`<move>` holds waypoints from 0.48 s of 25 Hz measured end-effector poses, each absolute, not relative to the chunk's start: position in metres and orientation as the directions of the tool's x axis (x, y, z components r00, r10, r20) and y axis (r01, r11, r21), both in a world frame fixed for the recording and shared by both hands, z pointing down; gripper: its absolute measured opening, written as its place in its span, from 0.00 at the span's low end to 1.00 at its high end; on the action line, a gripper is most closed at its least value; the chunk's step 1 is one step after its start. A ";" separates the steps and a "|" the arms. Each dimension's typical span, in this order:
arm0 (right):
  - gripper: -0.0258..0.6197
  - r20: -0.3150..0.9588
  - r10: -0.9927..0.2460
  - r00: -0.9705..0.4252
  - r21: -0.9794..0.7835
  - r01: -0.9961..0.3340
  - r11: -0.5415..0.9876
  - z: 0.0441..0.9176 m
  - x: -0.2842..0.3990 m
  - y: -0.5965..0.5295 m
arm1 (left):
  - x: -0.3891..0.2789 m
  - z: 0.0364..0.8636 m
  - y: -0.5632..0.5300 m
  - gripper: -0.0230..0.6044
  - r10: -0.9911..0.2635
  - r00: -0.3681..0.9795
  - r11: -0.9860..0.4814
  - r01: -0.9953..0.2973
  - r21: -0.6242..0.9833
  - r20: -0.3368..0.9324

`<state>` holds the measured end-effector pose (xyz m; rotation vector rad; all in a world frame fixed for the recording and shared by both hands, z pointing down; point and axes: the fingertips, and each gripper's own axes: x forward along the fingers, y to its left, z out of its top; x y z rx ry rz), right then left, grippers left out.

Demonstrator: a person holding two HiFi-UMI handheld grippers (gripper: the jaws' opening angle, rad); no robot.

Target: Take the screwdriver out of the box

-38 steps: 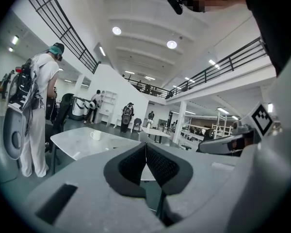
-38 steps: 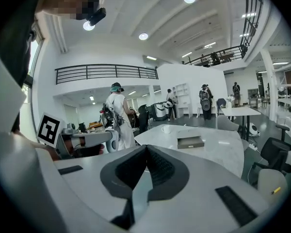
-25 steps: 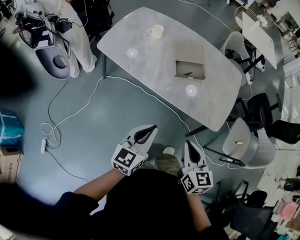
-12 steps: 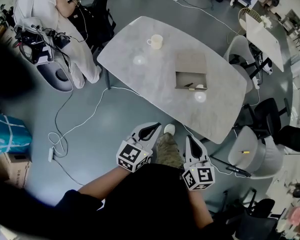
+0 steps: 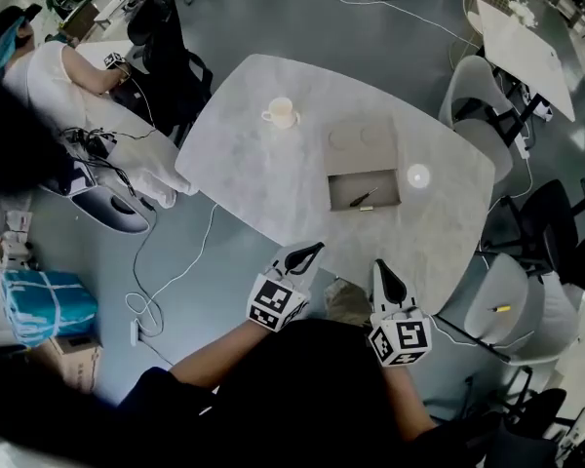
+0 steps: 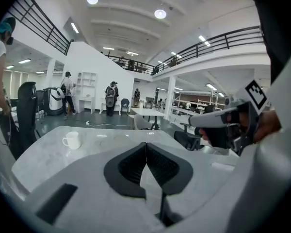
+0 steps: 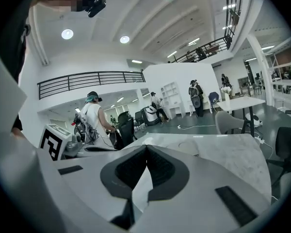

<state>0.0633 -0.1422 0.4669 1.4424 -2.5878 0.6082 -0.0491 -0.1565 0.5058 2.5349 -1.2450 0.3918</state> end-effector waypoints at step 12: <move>0.04 0.369 -0.767 -0.525 -0.343 -0.844 0.413 0.499 0.113 -0.244 | 0.014 0.626 -0.294 0.07 -0.544 0.584 -0.650 -0.747 0.137 0.602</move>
